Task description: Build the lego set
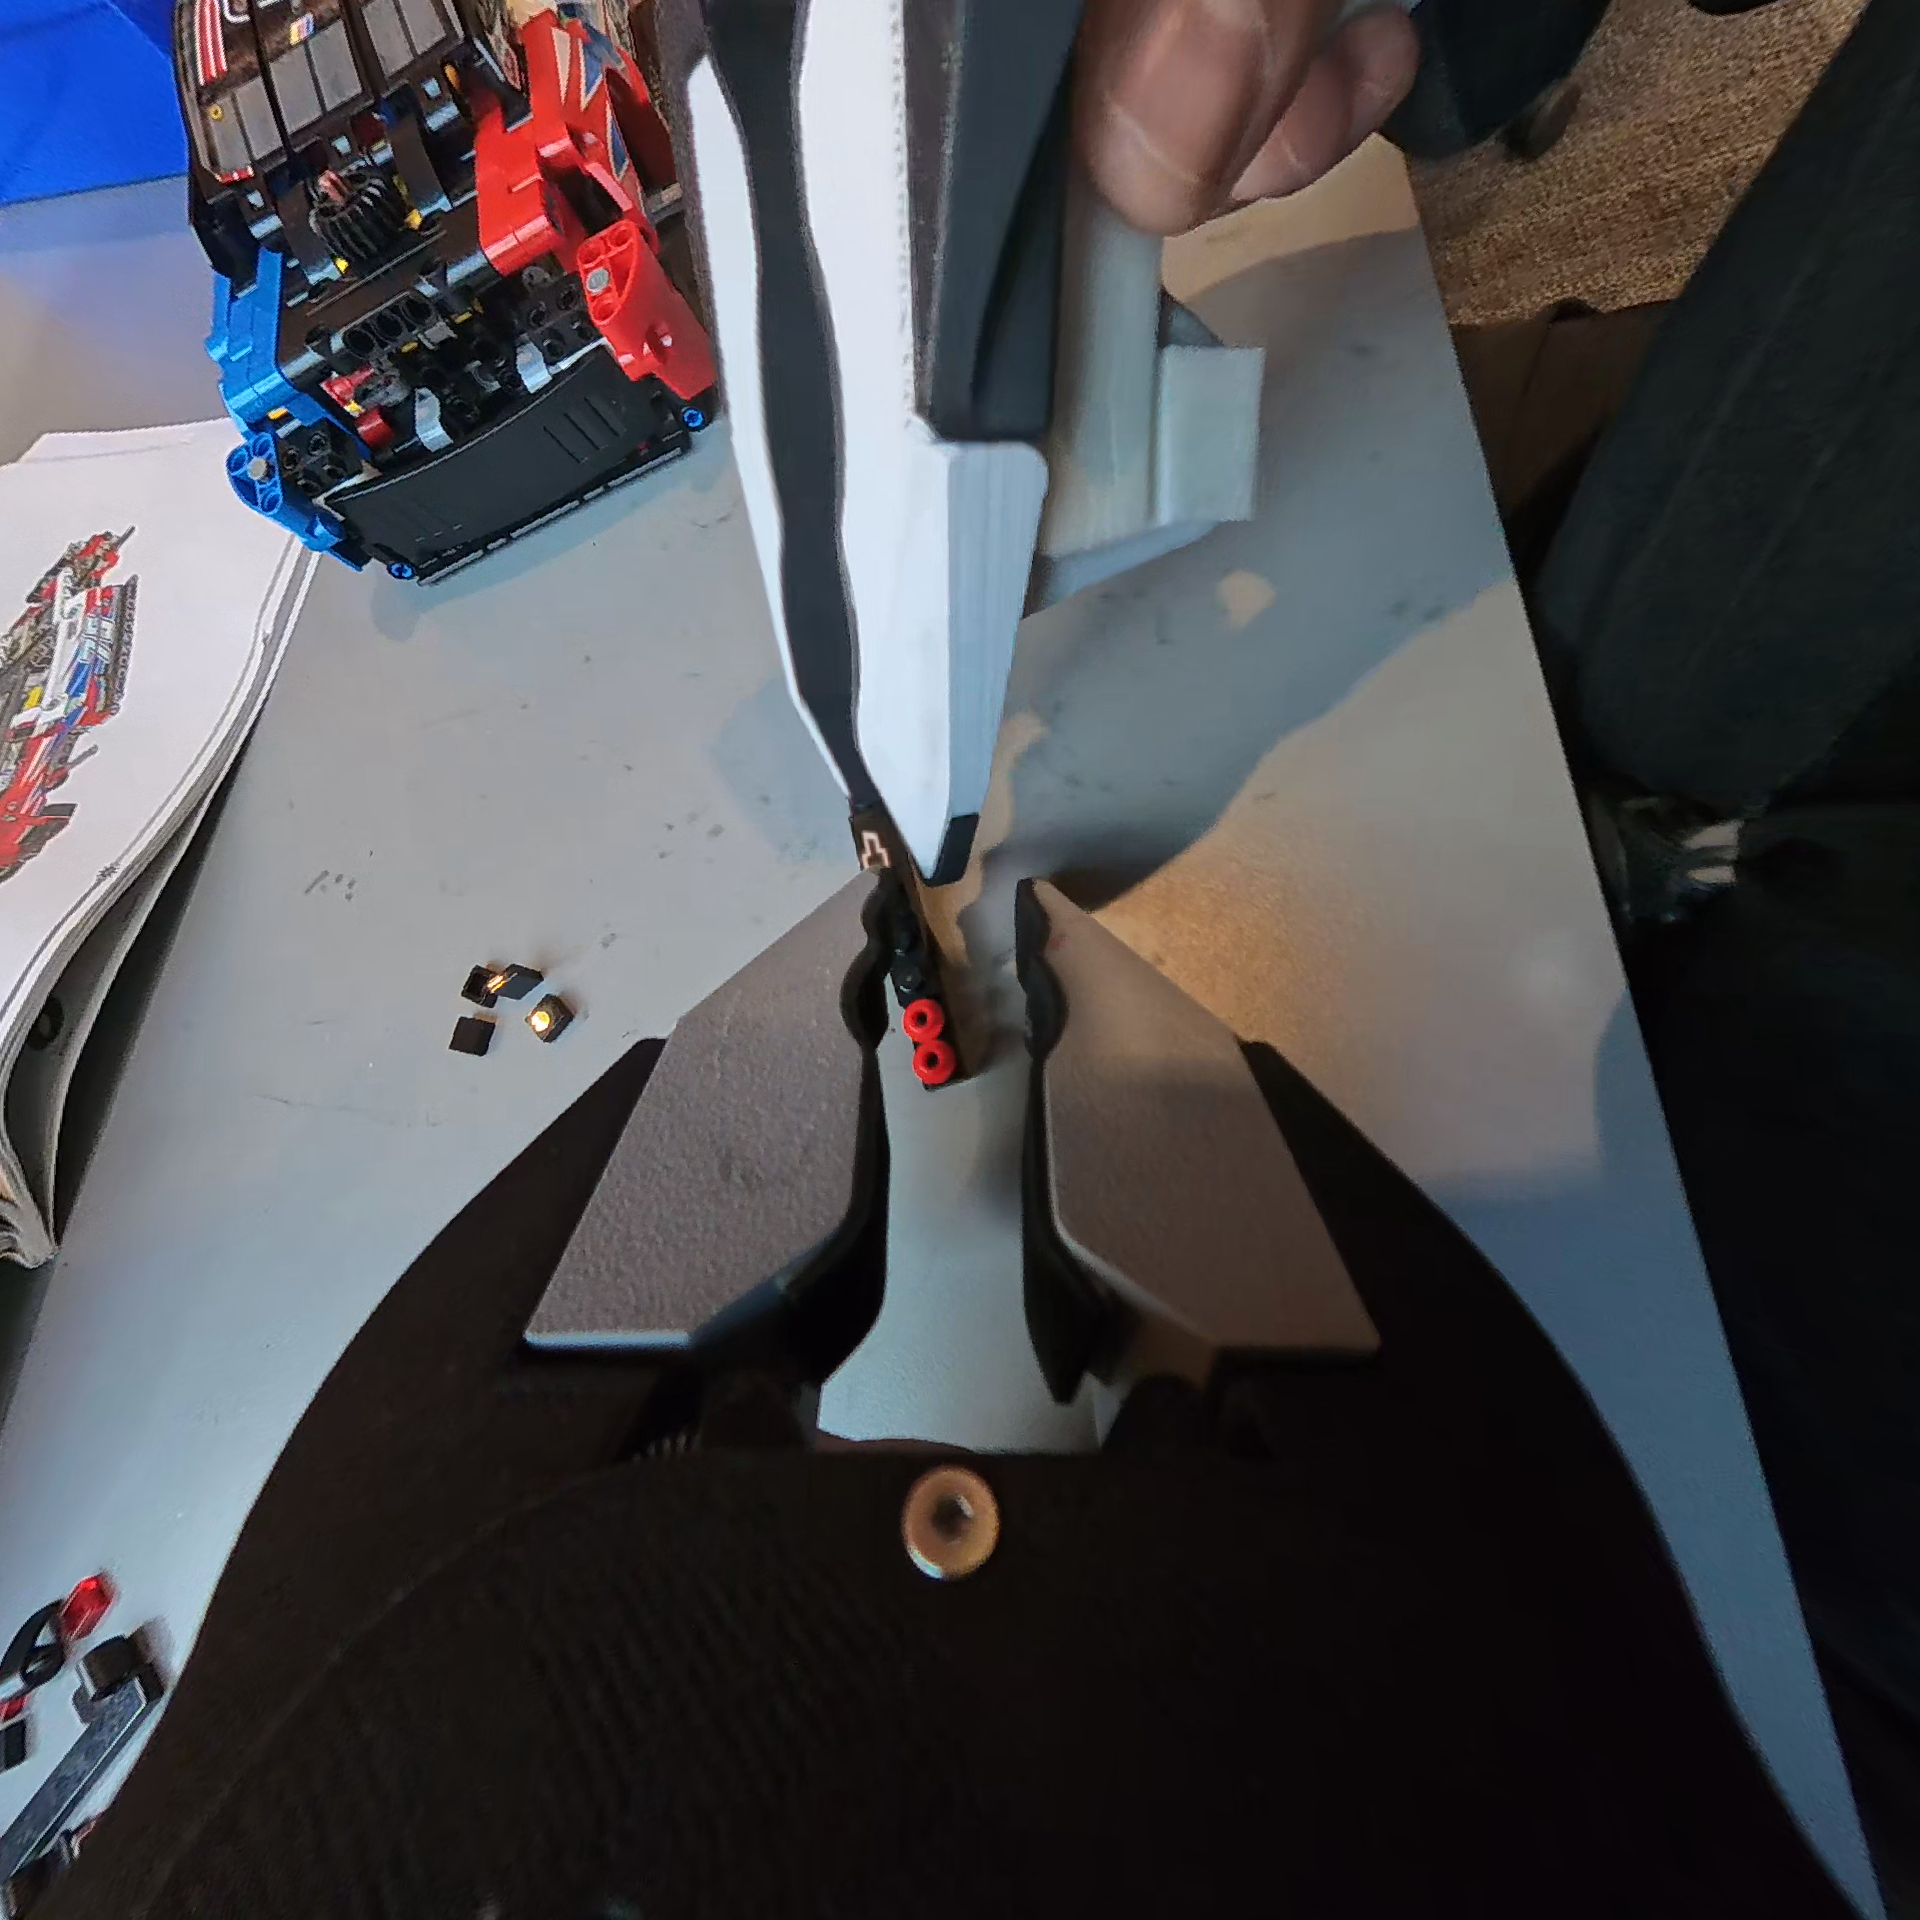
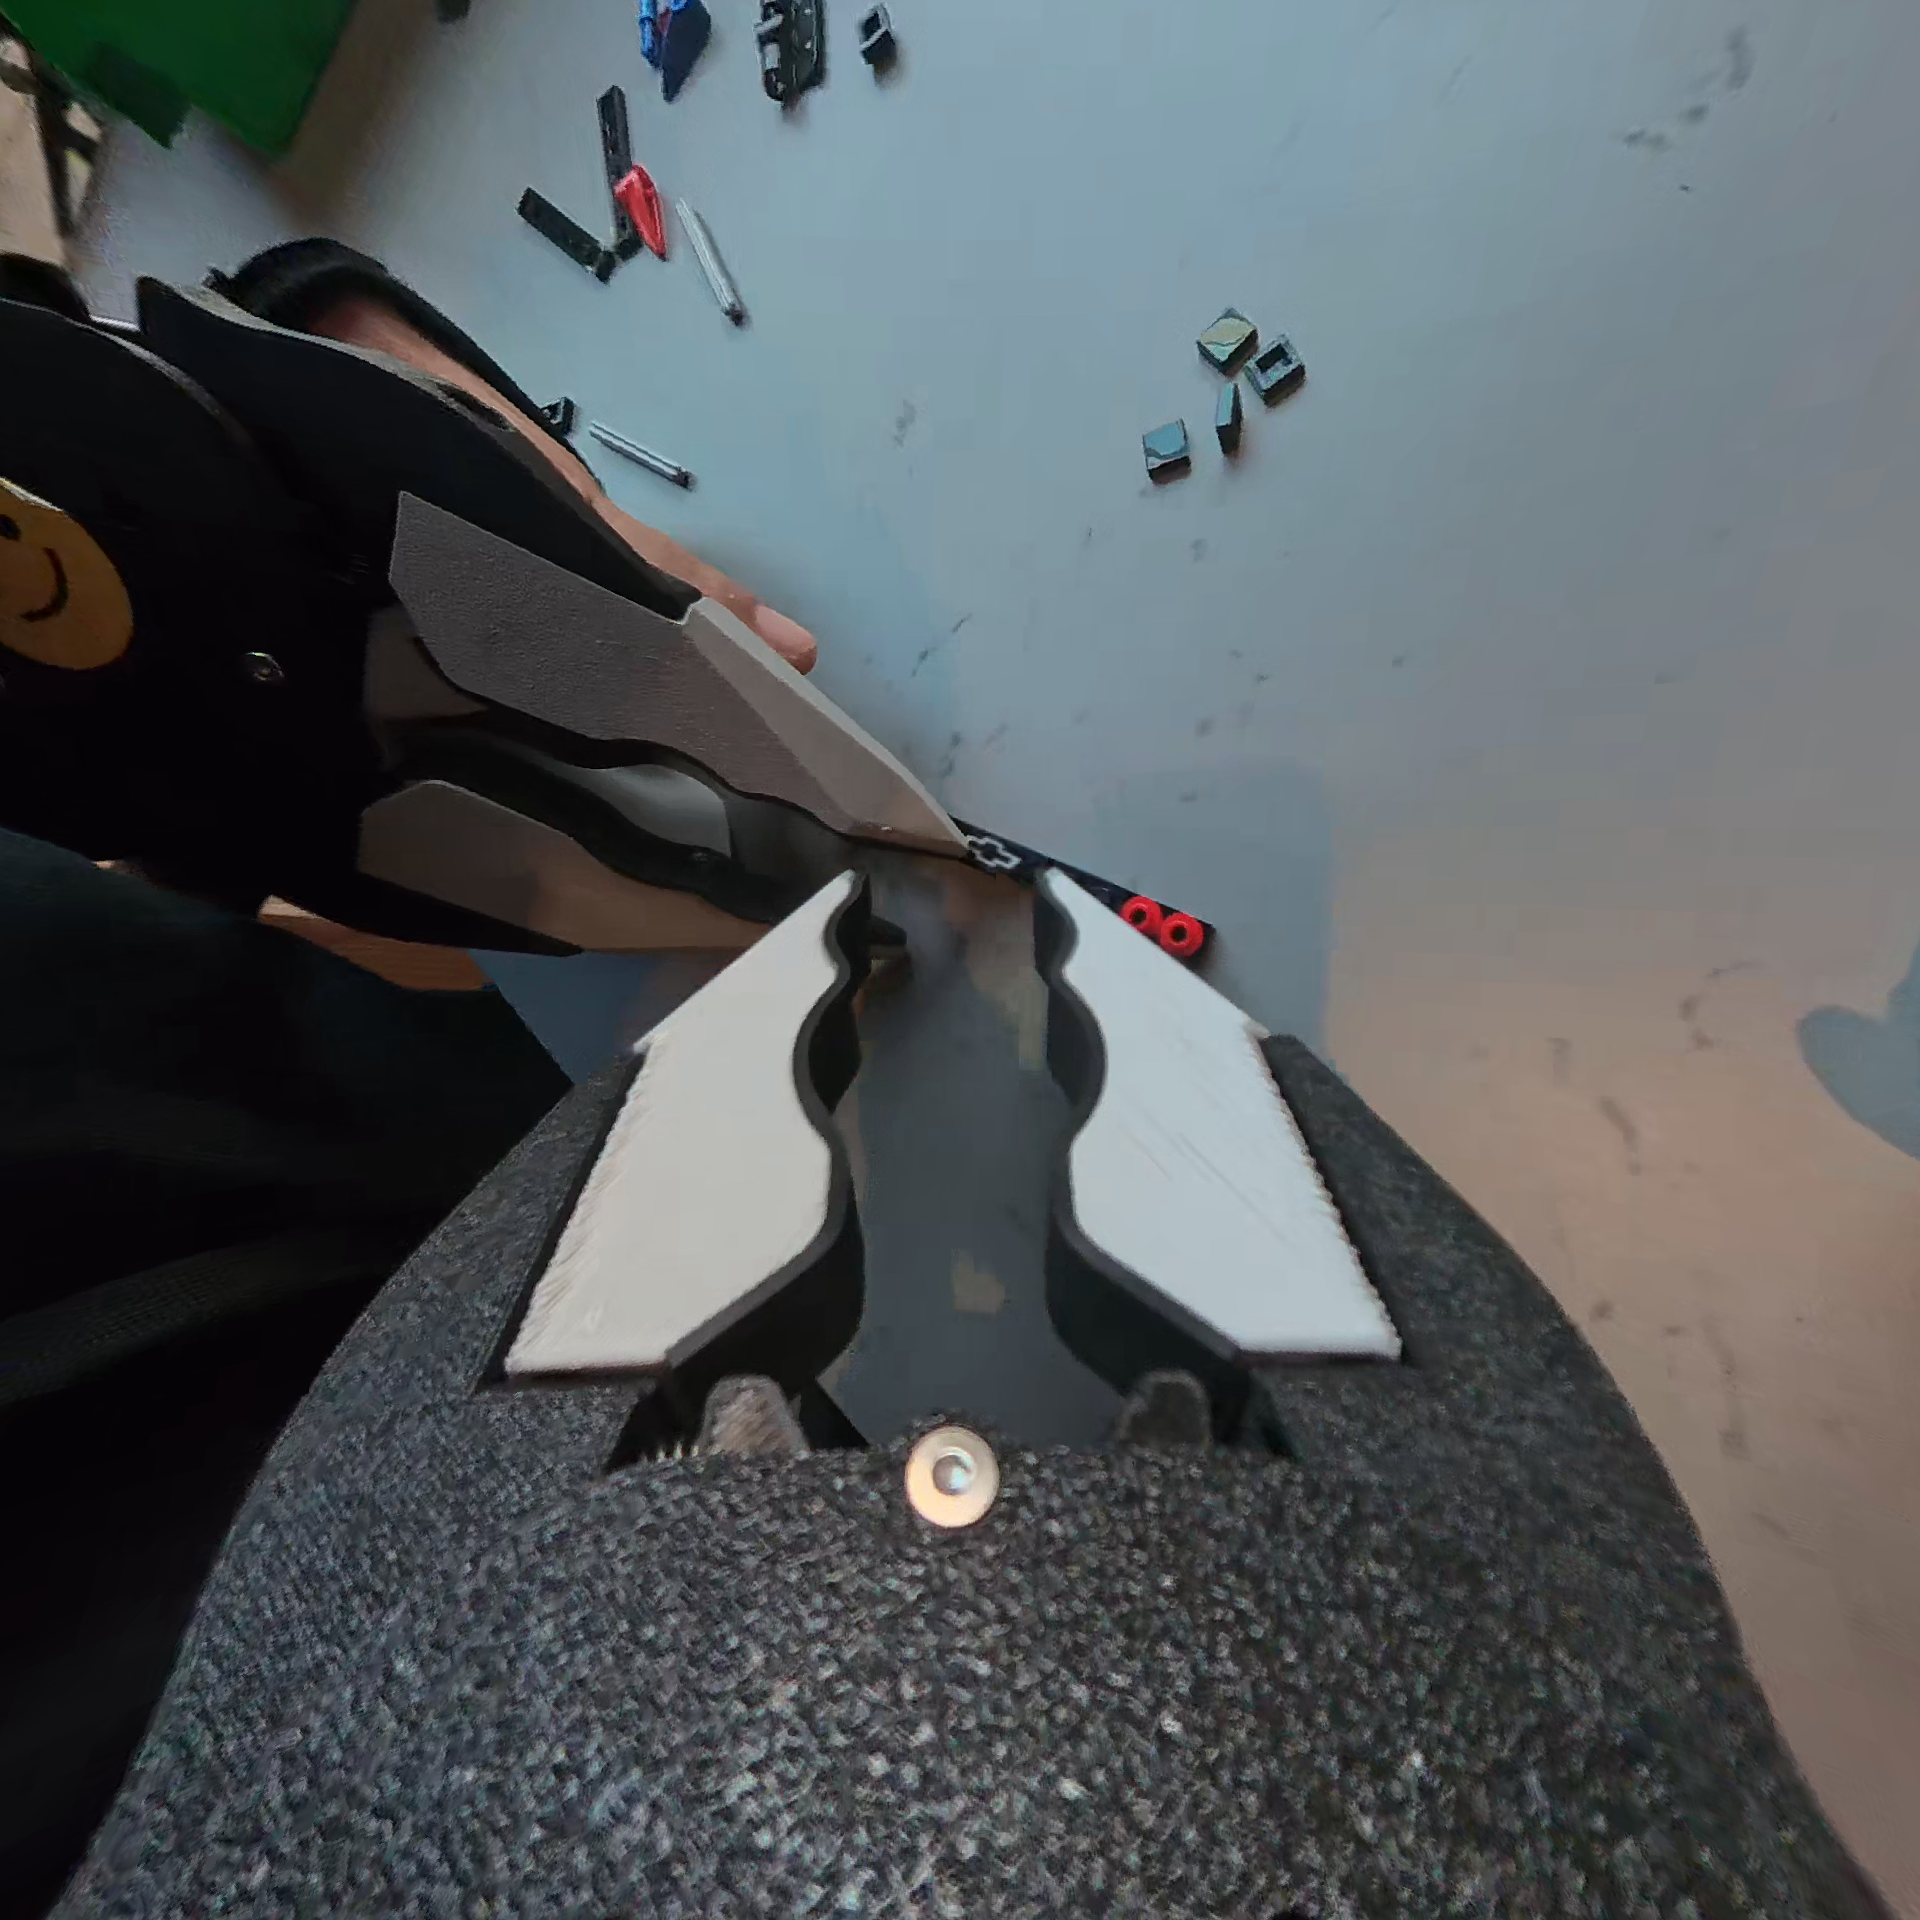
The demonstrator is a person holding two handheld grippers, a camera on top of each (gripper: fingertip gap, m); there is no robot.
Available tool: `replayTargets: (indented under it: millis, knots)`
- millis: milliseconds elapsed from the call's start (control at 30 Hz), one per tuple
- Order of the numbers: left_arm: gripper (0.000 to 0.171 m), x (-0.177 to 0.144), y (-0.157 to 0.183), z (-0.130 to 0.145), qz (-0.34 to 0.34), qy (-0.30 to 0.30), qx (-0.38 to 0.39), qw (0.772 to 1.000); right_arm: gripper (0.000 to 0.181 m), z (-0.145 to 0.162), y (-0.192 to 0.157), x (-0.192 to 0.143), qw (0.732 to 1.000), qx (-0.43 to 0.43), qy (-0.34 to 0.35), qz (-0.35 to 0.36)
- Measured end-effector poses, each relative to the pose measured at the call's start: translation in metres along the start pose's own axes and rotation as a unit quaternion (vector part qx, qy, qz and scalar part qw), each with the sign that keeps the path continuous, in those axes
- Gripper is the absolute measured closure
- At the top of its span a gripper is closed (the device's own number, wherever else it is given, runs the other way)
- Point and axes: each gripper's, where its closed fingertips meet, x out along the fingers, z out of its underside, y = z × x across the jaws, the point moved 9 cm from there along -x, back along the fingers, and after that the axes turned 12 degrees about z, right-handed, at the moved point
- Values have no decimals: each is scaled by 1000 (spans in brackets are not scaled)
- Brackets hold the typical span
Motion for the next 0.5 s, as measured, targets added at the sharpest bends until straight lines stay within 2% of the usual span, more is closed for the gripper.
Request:
replayTargets:
  millis: [300,367,433,500]
  knots:
    - [151,0,0,0,-1,-1,2,1000,144,-1,1,-4,1000,-17,19,12]
    - [151,0,0,0,-1,-1,3,1000,155,-2,4,-5,999,-30,39,19]
    - [150,0,1,0,0,-2,4,1000,175,-3,13,-6,997,-35,56,42]
    - [150,0,1,0,0,-2,3,1000,181,-4,19,-5,997,-33,60,41]
